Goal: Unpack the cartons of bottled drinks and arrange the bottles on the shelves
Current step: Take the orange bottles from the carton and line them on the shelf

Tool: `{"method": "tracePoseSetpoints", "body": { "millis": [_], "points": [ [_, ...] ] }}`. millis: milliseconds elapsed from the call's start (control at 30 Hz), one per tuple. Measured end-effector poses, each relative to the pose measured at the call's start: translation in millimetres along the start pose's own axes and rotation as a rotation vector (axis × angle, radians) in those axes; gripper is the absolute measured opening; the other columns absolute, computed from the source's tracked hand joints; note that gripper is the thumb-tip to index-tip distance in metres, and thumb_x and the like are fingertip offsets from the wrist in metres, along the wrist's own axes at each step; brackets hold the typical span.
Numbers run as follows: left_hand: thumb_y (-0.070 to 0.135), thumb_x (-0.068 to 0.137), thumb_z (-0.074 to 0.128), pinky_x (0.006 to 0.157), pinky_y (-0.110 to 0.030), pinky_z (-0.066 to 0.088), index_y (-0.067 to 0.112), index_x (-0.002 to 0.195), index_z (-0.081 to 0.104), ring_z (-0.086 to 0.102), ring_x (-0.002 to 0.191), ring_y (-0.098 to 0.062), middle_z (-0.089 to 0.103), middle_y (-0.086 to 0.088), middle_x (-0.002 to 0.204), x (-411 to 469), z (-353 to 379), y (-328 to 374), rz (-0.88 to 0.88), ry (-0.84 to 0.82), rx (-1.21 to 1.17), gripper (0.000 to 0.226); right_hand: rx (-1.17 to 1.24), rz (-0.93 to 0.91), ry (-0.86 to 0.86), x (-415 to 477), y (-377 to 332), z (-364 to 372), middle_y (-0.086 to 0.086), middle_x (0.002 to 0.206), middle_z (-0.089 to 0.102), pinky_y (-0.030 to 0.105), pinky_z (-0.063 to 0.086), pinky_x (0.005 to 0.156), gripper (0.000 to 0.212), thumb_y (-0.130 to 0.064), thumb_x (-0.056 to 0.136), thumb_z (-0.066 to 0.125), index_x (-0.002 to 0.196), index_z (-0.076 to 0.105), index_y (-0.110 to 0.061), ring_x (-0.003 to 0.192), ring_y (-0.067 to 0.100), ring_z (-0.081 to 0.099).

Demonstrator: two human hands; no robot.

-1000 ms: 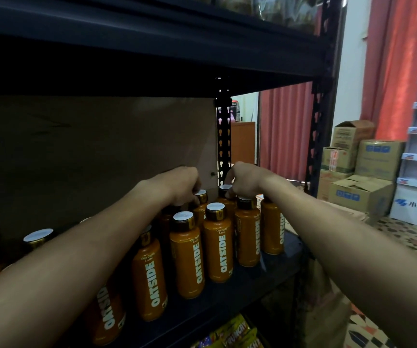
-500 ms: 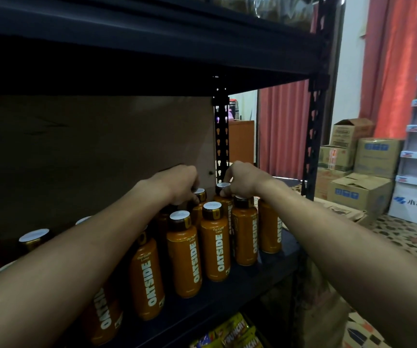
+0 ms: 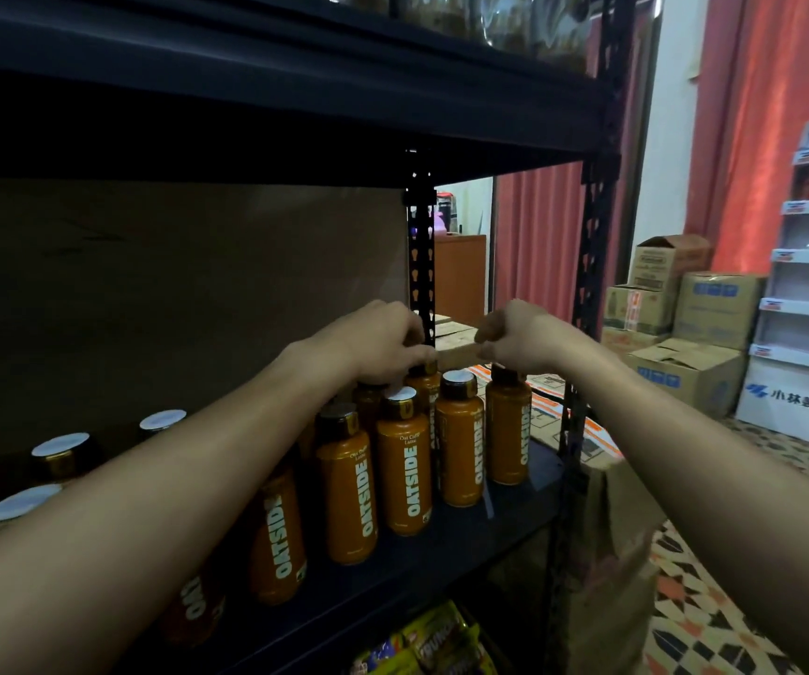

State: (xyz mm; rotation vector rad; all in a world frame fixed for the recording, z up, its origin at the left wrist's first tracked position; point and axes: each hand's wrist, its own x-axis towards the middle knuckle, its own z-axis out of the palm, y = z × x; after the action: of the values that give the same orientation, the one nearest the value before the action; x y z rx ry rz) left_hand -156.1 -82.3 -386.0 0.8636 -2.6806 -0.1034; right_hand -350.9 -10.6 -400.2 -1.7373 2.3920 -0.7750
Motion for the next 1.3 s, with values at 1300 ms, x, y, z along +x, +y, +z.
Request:
{"method": "tracePoseSetpoints", "body": {
  "millis": [1300],
  "points": [
    [0.045,0.09,0.067,0.099,-0.036,0.048,0.018,0.14,0.051,0.053,0.125,-0.021,0.056,-0.004,0.139,-25.9,25.8,50.2,0.026,0.119,-0.054,0.059,0.018,0.02,0.146,-73.4,32.6,-1.8,0.007,0.134,0.063,0.04,0.051,0.095,0.048,-0.039,0.094,0.069,0.135,0.06,-0.016,0.119,0.025,0.061]
  ]
}}
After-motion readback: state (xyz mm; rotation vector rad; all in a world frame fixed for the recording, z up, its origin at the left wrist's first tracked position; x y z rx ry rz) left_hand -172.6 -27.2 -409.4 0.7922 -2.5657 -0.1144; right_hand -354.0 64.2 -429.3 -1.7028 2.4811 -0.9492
